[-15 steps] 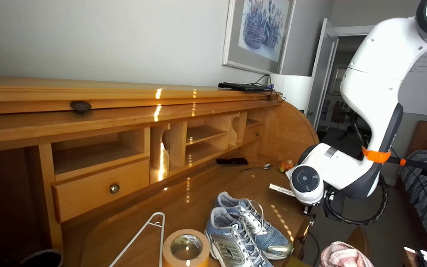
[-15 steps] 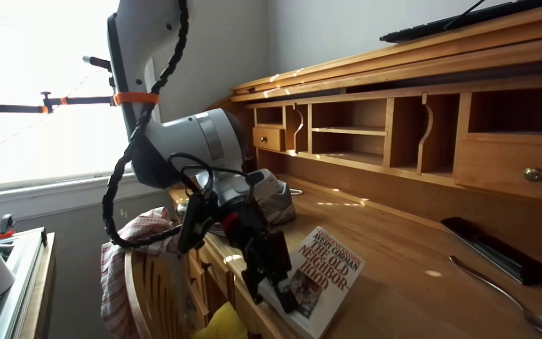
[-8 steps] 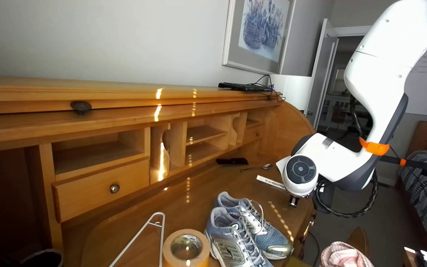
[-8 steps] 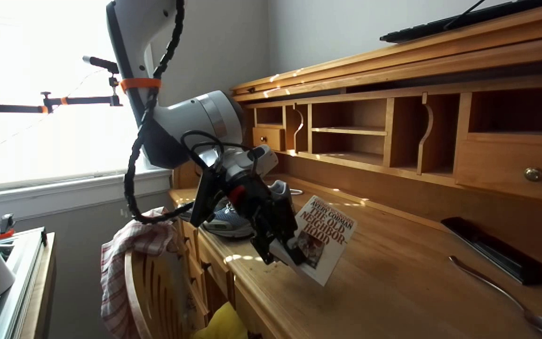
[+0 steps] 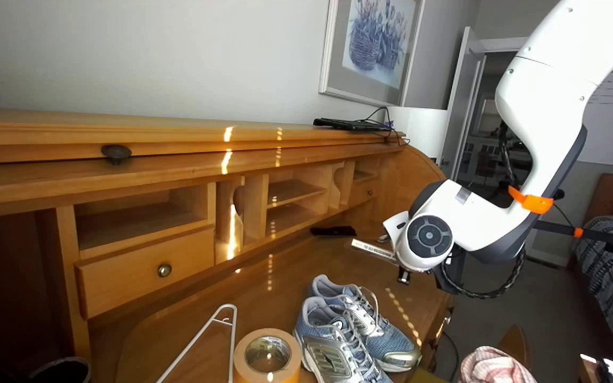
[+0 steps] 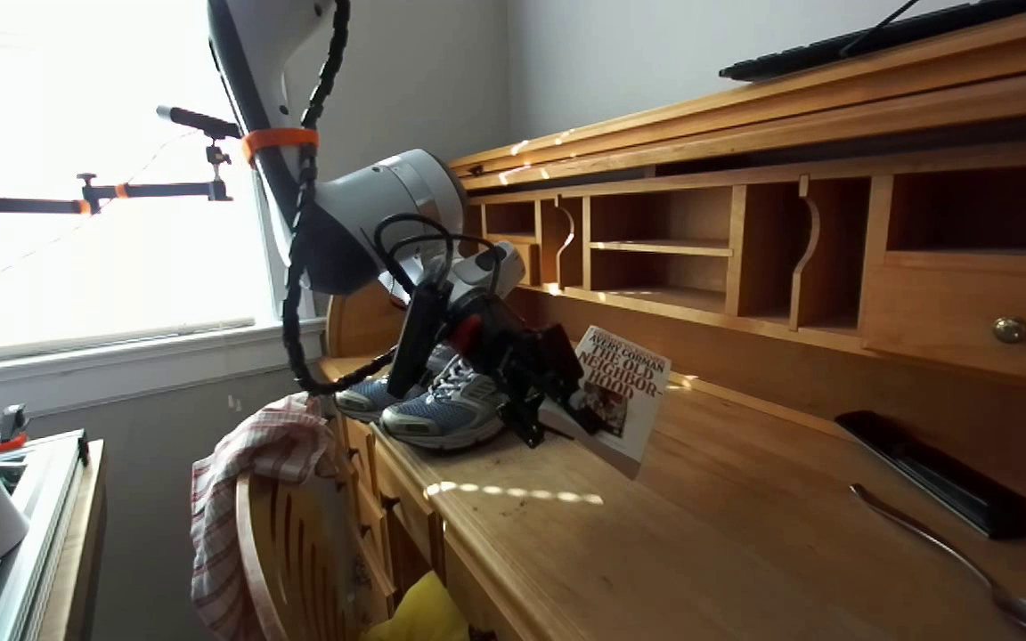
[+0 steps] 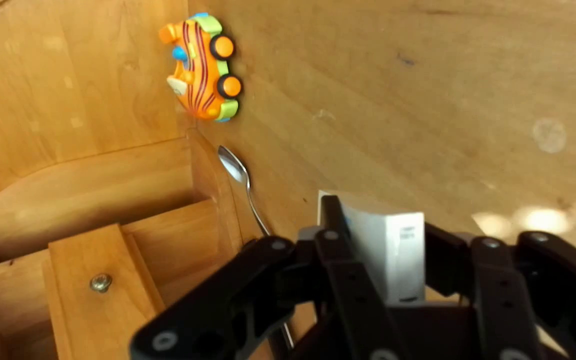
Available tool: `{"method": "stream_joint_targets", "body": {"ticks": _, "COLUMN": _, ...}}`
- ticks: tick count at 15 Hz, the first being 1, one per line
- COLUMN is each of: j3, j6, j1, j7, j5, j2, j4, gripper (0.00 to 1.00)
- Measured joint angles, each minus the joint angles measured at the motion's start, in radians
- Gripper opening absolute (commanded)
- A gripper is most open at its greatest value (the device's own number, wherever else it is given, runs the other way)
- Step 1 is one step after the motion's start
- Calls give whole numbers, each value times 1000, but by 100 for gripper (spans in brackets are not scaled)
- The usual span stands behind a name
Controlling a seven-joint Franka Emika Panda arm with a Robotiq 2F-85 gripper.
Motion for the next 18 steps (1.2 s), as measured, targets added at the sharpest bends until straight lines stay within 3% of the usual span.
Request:
{"method": "stream_joint_targets", "body": {"ticks": 8, "j3": 20, "j6": 2, "j1": 17, "j7": -12, "j5": -49, "j2": 4, "j4": 94, "gripper": 6}}
{"method": "stream_joint_targets", "body": {"ticks": 18, "j3": 29, "j6": 41, "j1": 23, "j7": -149, "j5": -69, "j2": 39, "j4": 208, "gripper": 6}}
